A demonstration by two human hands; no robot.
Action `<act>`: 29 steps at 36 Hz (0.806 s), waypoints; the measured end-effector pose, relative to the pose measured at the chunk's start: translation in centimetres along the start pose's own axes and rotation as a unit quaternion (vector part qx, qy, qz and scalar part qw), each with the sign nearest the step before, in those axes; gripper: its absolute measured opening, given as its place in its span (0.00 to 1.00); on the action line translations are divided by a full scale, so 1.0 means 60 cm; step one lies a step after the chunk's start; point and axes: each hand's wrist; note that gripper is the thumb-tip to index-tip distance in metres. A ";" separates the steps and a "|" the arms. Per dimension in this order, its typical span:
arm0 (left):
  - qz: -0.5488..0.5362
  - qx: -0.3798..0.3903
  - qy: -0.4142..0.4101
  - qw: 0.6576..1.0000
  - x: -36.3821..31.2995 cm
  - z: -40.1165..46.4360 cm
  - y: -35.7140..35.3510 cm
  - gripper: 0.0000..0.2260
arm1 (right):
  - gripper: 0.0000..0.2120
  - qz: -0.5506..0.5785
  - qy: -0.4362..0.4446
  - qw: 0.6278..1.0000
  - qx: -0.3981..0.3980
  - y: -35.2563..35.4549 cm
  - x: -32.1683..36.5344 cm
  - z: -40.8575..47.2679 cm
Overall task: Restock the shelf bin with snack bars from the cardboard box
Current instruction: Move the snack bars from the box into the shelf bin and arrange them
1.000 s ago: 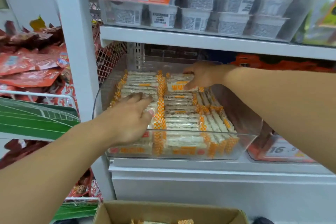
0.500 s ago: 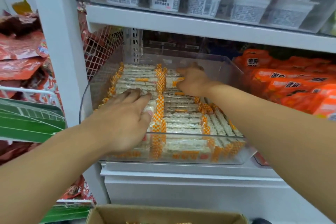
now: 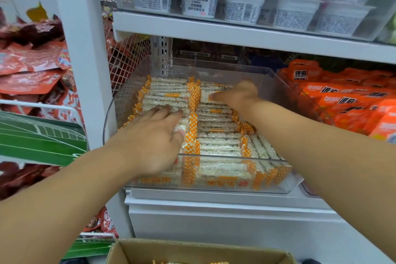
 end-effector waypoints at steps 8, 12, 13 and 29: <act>-0.001 -0.003 -0.002 1.000 -0.003 -0.001 0.000 0.25 | 0.40 -0.046 0.046 0.998 0.024 -0.011 0.014 -0.011; -0.005 -0.006 -0.008 1.000 0.002 0.001 -0.002 0.25 | 0.45 -0.082 0.060 0.995 0.007 -0.013 0.003 -0.005; -0.007 -0.006 -0.009 1.000 0.002 0.001 -0.003 0.25 | 0.46 -0.086 0.066 0.994 0.000 -0.011 0.000 -0.004; -0.037 -0.269 -0.165 0.948 -0.034 -0.043 0.003 0.20 | 0.08 -0.027 0.325 0.904 -0.277 0.098 -0.065 -0.229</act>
Point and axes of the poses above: each hand's wrist, its own z-axis towards the middle knuckle, its own y-axis out of the back of the hand, x = y × z, and after that the axes turned 10 degrees about -z, right-handed
